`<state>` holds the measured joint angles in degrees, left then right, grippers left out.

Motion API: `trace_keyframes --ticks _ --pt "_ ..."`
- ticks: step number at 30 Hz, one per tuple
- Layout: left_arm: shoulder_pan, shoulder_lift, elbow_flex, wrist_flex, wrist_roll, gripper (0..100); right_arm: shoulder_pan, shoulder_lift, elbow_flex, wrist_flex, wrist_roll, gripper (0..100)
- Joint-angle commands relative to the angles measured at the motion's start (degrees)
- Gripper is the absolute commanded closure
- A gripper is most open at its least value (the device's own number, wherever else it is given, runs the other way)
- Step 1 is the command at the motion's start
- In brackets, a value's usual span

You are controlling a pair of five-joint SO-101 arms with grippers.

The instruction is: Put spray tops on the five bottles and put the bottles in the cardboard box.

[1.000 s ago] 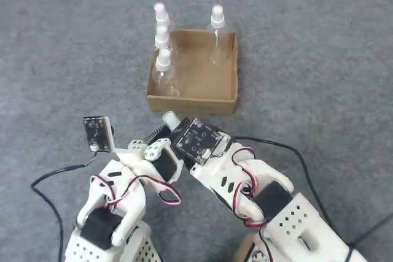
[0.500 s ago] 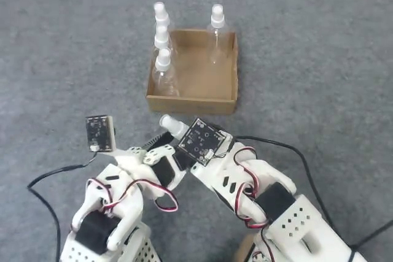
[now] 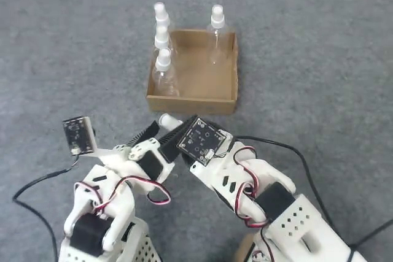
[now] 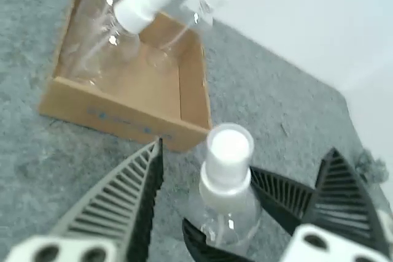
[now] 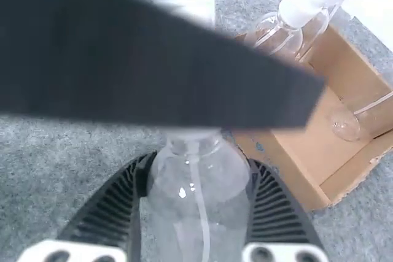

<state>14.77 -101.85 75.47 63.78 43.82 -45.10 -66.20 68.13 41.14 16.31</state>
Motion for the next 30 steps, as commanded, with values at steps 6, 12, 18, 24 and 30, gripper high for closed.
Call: trace_keyframes --ticks 6,12,18,24,30 --pt "-3.2 -0.2 -4.2 0.2 0.9 64 0.6 -1.5 -1.0 -1.5 -0.4 91.9" --pt "-5.7 -0.3 -4.2 0.1 1.0 64 2.1 -1.5 -0.9 -1.6 -0.5 91.9" --pt "-9.4 -3.1 -4.2 -0.1 4.1 64 2.0 -1.6 2.7 -7.0 -0.6 91.9" --pt "-12.4 -2.9 -4.0 -2.6 4.6 64 2.0 -1.6 4.0 -9.0 -0.6 91.9" --pt "-14.2 -2.9 -4.1 -2.6 4.6 64 1.5 -2.2 5.4 -9.1 -1.8 91.6"
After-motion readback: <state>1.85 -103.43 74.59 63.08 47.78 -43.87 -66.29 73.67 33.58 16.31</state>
